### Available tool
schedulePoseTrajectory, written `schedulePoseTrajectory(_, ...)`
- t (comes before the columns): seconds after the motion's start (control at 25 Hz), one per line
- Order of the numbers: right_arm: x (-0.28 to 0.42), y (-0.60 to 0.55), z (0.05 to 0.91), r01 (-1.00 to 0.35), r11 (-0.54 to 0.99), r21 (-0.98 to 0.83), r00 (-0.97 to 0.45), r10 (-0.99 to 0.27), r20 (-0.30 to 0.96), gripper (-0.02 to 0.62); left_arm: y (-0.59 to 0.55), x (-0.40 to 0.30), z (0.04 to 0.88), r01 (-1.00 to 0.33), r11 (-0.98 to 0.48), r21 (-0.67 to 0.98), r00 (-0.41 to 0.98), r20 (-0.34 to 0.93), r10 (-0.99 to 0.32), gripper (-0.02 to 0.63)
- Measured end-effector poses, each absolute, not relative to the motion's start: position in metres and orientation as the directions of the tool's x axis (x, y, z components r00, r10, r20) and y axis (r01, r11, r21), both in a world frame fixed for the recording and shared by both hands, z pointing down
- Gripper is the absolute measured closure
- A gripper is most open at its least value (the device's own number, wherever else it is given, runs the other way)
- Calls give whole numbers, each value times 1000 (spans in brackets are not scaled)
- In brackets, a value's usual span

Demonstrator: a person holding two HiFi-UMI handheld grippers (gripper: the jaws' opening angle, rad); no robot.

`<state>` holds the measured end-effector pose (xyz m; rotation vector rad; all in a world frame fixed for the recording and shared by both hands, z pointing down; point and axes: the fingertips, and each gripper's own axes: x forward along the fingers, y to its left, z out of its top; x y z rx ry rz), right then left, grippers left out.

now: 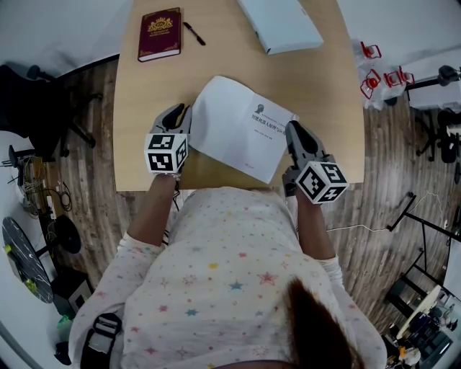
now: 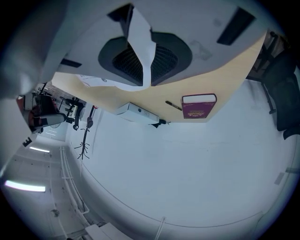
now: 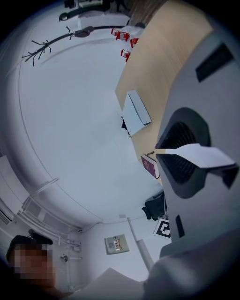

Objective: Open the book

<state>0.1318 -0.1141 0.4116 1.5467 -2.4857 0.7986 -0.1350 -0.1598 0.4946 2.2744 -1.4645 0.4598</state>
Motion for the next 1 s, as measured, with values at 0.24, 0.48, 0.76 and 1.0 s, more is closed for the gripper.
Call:
schedulePoseTrajectory(0.24,132,-116,410,-858,348,-379,-480,-805,349,564,-163,-133,487,-917,-366,156,396,464,-793,578)
schedulePoseTrajectory(0.48,137,-119,407,-863,349,-365,-474,-810,346,564,-166,-128,476,-912,-378,160,408,443,-798,583)
schedulePoseTrajectory(0.76,147,-124,391,-877,350,-329,-451,-834,317,564,-167,-122,459,-900,-403,164,434,394,-810,586)
schedulePoseTrajectory(1.0,152,-126,383,-886,351,-302,-439,-846,304,566,-167,-118,439,-896,-411,166,443,340,-829,586)
